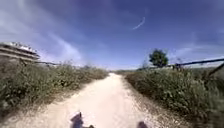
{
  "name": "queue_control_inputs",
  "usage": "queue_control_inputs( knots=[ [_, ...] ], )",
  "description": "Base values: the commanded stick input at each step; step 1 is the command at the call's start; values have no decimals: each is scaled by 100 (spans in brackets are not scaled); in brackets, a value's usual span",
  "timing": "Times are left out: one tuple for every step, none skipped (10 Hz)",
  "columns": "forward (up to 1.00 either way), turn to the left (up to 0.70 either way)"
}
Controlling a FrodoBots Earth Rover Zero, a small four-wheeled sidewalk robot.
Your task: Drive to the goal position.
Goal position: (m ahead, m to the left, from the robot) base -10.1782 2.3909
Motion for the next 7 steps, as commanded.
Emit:
queue_control_inputs(
  knots=[
    [70, 0],
    [70, 0],
    [70, 0],
    [70, 0],
    [70, 0],
    [70, 0],
    [70, 0]
  ],
)
